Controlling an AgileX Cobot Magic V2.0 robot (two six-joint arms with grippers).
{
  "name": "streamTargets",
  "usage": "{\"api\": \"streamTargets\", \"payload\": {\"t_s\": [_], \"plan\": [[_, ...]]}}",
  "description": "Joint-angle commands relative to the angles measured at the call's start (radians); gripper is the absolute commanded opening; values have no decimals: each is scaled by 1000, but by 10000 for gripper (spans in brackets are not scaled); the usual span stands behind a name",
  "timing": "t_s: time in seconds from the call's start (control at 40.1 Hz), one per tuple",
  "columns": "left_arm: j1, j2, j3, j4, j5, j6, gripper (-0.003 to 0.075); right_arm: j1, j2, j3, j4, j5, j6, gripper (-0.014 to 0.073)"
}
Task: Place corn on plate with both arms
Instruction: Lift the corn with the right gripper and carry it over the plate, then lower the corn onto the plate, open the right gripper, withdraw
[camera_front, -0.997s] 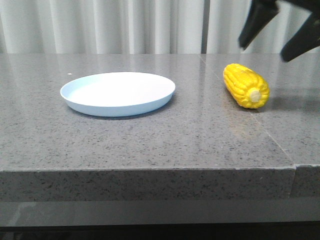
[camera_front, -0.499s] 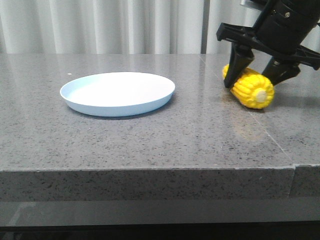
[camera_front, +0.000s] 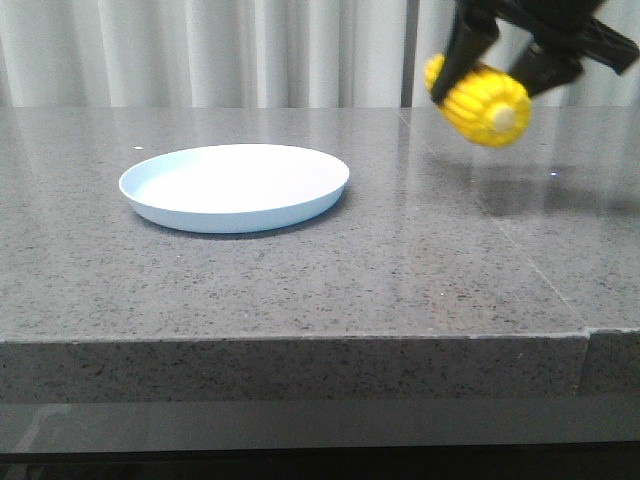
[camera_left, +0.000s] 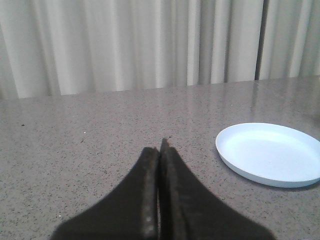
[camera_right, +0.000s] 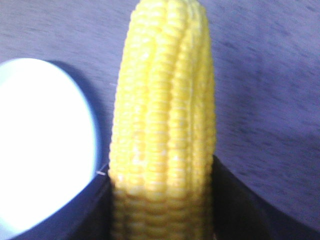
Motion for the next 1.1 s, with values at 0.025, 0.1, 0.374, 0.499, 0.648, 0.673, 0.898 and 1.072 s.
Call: {"api": "streamTargets", "payload": {"t_s": [0.025, 0.1, 0.374, 0.499, 0.648, 0.673, 0.898, 1.072], "plan": [[0, 12, -24, 3, -78, -10, -20, 71, -35, -85, 56, -41, 1, 195], [0, 12, -24, 3, -78, -10, -20, 122, -5, -122, 83, -49, 1, 195], [0, 12, -24, 3, -78, -10, -20, 226, 143, -203, 151, -99, 1, 234], [0, 12, -24, 3, -78, -10, -20, 230, 195, -203, 165, -104, 1, 297], [0, 12, -24, 3, -78, -10, -20, 230, 214, -203, 165, -121, 1, 339], [0, 12, -24, 3, -78, -10, -20, 230, 214, -203, 165, -124, 1, 346], [0, 12, -24, 3, -78, -10, -20, 230, 214, -203, 173, -139, 2, 517], [0, 12, -24, 3, -78, -10, -20, 230, 213, -203, 202, -136, 2, 615]]}}
